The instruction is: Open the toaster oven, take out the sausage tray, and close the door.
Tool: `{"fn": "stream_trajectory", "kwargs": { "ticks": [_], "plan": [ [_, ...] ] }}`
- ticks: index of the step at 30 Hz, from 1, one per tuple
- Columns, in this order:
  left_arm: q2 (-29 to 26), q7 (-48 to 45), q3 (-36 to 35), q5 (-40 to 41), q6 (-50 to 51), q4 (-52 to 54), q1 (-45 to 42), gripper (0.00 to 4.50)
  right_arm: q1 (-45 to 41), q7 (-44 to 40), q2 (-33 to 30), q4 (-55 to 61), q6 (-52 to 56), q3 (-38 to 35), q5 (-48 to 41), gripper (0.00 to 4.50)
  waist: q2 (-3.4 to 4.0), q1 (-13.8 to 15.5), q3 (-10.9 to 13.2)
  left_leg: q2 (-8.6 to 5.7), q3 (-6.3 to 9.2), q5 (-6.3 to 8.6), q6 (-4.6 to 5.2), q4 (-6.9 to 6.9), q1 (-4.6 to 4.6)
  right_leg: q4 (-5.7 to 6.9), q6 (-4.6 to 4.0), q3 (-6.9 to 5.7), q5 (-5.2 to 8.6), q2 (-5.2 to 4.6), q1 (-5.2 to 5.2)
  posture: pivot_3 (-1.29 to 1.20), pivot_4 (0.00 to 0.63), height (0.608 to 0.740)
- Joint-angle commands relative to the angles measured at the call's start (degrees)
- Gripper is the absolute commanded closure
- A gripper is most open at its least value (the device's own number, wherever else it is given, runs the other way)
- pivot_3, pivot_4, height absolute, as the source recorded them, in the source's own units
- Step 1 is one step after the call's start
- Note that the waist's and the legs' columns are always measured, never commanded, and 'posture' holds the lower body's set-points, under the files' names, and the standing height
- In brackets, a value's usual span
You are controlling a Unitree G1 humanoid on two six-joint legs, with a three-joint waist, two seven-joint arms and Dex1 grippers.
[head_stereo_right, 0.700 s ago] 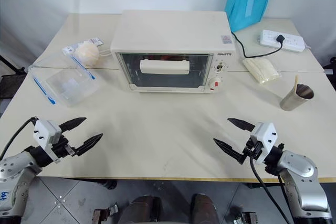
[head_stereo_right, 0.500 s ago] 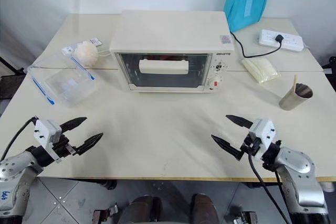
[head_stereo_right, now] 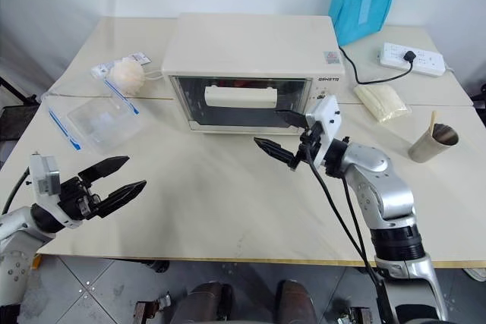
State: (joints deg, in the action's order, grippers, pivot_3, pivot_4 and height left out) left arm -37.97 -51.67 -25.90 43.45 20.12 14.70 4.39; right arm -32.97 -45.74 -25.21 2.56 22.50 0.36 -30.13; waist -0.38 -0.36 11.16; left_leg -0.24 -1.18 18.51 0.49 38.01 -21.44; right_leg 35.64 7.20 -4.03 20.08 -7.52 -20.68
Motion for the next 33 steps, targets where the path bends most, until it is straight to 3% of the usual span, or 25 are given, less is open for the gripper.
{"fn": "stream_trajectory", "kwargs": {
  "ticks": [1, 9, 18, 21, 27, 33],
  "plan": [
    [0.7, 0.5, -1.1, 2.2, 0.4, 3.8, 0.7, 0.02, -1.9, -1.5, 0.6, 0.4, -0.9, -0.5, -0.4, 0.0, 0.0, 0.0, 0.0, 0.01, 0.01, 0.0, 0.0, 0.0, 0.0, 0.01, 0.0, -0.09, 0.0, 0.0, 0.0, 0.0, 0.15, 0.74],
    [1.4, 1.4, -0.6, 2.0, 0.8, 4.4, 0.5, 0.02, -2.9, -4.4, 2.3, 2.2, -1.7, -0.4, -1.3, 0.0, 0.0, 0.0, 0.0, 0.01, -0.04, -0.03, 0.02, 0.08, 0.0, 0.04, 0.0, -0.38, 0.0, 0.03, 0.03, 0.0, 0.15, 0.74],
    [0.1, 3.1, -1.6, 4.1, 3.9, -0.2, -5.9, 0.02, 4.8, -17.8, -3.3, 3.8, -18.4, 3.5, 6.3, 0.0, 0.0, 0.0, 0.0, 0.01, -0.08, -0.05, 0.0, 0.01, 0.0, 0.04, 0.01, -0.4, 0.0, 0.11, -0.03, 0.0, 0.15, 0.74],
    [-0.6, 2.1, -1.3, 5.7, 5.5, -2.8, -10.2, 0.55, 5.7, -18.2, -3.1, 2.9, -20.8, 3.1, 6.9, 0.0, 0.0, 0.0, 0.0, 0.01, -0.16, -0.05, 0.01, 0.02, 0.0, 0.04, 0.02, -0.43, -0.01, 0.13, -0.04, 0.0, 0.15, 0.74],
    [1.6, 3.4, 2.7, 0.9, 2.6, -12.2, -21.5, 2.42, 5.6, -18.1, -2.7, 1.6, -23.4, 3.5, 8.2, 0.0, -0.01, 0.1, 0.0, 0.0, -0.14, -0.06, -0.01, 0.09, 0.02, 0.12, 0.02, -0.47, -0.01, 0.25, -0.03, 0.0, 0.15, 0.74],
    [8.3, 3.8, 9.9, -7.6, -5.5, -24.7, -34.2, 4.25, 5.4, -17.4, -2.1, 1.2, -24.6, 4.0, 8.9, 0.0, -0.04, 0.2, 0.0, 0.01, -0.18, -0.06, -0.01, 0.13, 0.01, 0.14, 0.03, -0.59, -0.01, 0.31, -0.04, 0.0, 0.15, 0.74]
  ]
}}
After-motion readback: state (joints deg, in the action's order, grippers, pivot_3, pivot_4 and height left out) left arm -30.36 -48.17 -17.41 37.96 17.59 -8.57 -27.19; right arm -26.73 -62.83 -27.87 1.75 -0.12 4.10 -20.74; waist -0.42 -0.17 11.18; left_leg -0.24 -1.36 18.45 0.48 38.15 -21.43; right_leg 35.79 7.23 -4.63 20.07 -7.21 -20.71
